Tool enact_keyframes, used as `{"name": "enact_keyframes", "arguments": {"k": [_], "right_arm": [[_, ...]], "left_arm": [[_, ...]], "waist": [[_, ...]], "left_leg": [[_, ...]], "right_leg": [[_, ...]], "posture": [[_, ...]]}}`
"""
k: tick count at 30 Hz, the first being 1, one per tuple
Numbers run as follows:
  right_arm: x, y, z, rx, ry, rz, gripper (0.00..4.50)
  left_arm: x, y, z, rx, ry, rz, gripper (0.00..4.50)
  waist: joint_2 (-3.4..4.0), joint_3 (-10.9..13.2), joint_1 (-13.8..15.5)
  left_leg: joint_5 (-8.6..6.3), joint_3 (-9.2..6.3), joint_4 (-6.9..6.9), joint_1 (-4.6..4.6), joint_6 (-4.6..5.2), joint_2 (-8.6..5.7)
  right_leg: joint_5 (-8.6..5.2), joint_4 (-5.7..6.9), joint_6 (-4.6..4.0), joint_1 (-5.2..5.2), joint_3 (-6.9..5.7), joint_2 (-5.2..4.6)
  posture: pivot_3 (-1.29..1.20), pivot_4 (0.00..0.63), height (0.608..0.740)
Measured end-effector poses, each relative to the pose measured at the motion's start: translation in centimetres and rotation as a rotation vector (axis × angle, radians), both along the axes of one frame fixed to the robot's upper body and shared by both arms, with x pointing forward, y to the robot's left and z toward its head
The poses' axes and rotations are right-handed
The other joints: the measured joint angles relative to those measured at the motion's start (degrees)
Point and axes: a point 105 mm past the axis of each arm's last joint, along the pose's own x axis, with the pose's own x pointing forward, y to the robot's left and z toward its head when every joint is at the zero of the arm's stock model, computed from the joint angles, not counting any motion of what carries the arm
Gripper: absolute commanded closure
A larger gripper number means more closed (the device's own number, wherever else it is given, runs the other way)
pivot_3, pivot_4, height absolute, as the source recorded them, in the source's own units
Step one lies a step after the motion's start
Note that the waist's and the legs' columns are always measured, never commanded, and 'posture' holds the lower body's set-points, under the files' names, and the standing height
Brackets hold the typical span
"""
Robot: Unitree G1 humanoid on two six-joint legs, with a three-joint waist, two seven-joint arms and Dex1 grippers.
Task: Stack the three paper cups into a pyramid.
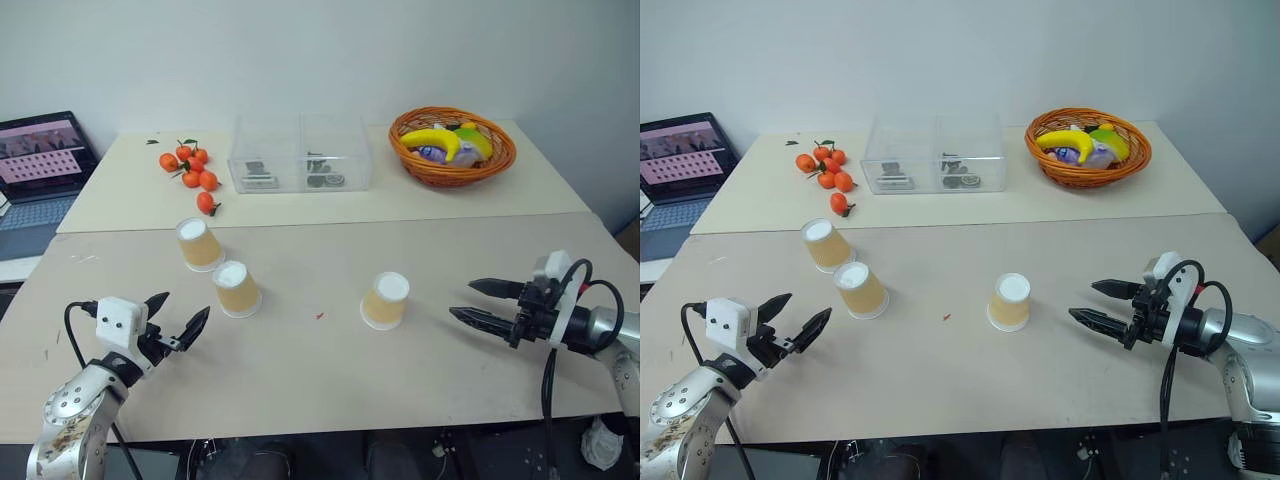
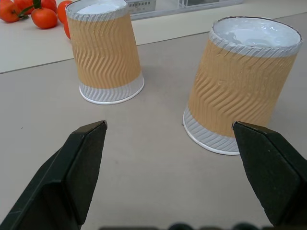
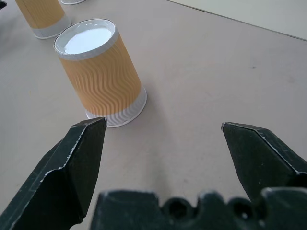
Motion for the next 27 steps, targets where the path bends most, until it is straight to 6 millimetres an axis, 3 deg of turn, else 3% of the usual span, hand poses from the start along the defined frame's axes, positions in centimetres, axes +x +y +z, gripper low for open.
{"name": "enact_keyframes", "arguments": {"k": [3, 7, 11, 15, 19, 22, 27], "right_arm": [[-0.2, -0.1, -0.1, -0.002, 0.004, 0.001, 0.00], [-2.6, -0.2, -0.3, -0.037, 0.064, 0.078, 0.00], [-2.9, 1.6, 2.3, 0.001, -0.003, 0.163, 0.00], [-2.8, 4.1, 7.1, 0.105, -0.139, 0.248, 0.00], [-3.8, 7.2, 9.1, 0.179, -0.165, 0.379, 0.00], [-5.0, 9.8, 8.9, 0.177, -0.141, 0.509, 0.00], [-5.1, 11.0, 7.9, 0.184, -0.100, 0.561, 0.00]], "left_arm": [[0.0, -0.1, -0.1, 0.000, 0.007, -0.017, 0.04], [-1.8, -0.5, -1.9, 0.089, 0.209, -0.193, 0.04], [-2.0, -1.2, -2.5, 0.132, 0.254, -0.290, 0.04], [-0.7, -1.1, -2.7, 0.177, 0.236, -0.294, 0.04], [0.1, -1.3, -2.4, 0.180, 0.221, -0.306, 0.04], [0.8, -1.8, -1.9, 0.185, 0.197, -0.328, 0.04], [1.8, -2.1, -1.1, 0.178, 0.163, -0.331, 0.04]], "waist": [[0.00, 0.0, 0.0], [0.02, 0.0, 0.0], [-0.02, 0.1, -0.4], [-0.08, 0.1, -0.1], [-0.15, 0.1, 0.1], [-0.16, 0.1, 0.1], [-0.19, 0.1, 0.1]], "left_leg": [[0.00, 0.00, 0.00, 0.00, 0.00, 0.00], [-0.06, 0.00, -0.02, -0.02, 0.09, 0.00], [-0.07, 0.09, -0.02, 0.02, 0.08, 0.09], [-0.06, 0.11, -0.02, 0.11, 0.08, 0.16], [-0.09, 0.11, -0.02, 0.05, 0.04, 0.15], [-0.12, 0.11, -0.03, 0.03, 0.04, 0.17], [-0.15, 0.10, -0.02, 0.00, 0.03, 0.14]], "right_leg": [[0.00, 0.00, 0.00, -0.01, 0.00, 0.00], [-0.14, 0.01, 0.04, -0.02, 0.00, 0.03], [-0.38, 0.04, 0.40, 0.07, 0.01, 0.06], [-0.37, 0.05, 0.38, 0.06, 0.01, 0.13], [-0.09, 0.00, -0.07, -0.04, 0.01, 0.12], [-0.09, 0.00, -0.07, -0.08, -0.01, 0.13], [-0.09, -0.02, -0.07, -0.11, -0.01, 0.11]], "posture": [[0.00, 0.150, 0.730], [0.00, 0.150, 0.730], [0.00, 0.150, 0.730], [0.00, 0.150, 0.730], [0.00, 0.150, 0.730], [0.00, 0.150, 0.730], [0.00, 0.150, 0.730]]}}
